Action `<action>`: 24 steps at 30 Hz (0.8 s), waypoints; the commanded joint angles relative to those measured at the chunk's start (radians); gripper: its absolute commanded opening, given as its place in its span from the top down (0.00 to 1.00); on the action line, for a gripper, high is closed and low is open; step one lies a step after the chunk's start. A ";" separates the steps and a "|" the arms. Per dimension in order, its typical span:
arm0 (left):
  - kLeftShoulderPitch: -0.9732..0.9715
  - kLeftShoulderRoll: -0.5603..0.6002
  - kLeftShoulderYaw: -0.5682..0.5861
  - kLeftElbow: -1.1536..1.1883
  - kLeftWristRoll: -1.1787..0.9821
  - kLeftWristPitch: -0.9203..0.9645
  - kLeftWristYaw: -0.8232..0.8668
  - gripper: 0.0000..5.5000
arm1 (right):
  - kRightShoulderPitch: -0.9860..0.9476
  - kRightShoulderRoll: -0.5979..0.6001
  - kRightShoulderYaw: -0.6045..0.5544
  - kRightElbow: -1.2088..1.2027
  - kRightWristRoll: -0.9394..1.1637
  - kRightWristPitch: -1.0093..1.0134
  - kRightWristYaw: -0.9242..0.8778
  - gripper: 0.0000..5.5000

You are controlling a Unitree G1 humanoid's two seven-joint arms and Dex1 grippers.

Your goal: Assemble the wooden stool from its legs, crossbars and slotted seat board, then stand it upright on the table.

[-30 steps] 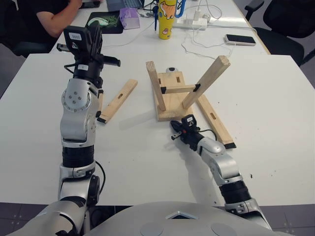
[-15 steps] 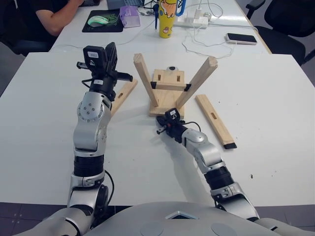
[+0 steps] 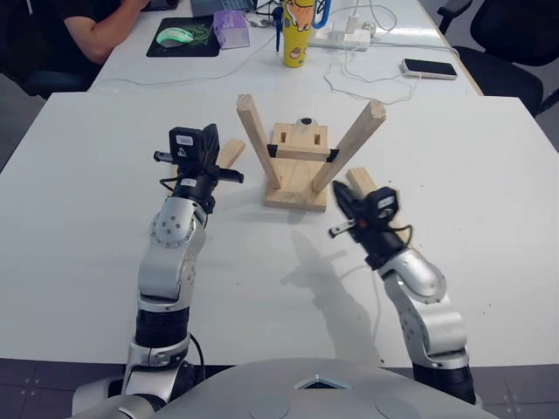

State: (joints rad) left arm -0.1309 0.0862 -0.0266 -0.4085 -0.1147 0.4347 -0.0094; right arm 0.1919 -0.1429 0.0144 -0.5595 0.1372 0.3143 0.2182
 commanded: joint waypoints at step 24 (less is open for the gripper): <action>-0.184 0.029 -0.099 0.042 0.106 -0.024 -0.097 1.00 | -0.438 0.019 -0.059 0.150 -0.058 -0.019 -0.170 1.00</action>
State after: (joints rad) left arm -0.2931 0.1257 -0.0275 -0.4018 0.0208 0.3830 -0.0173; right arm -0.2428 -0.1000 -0.1619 -0.3960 0.0952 0.2822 -0.0338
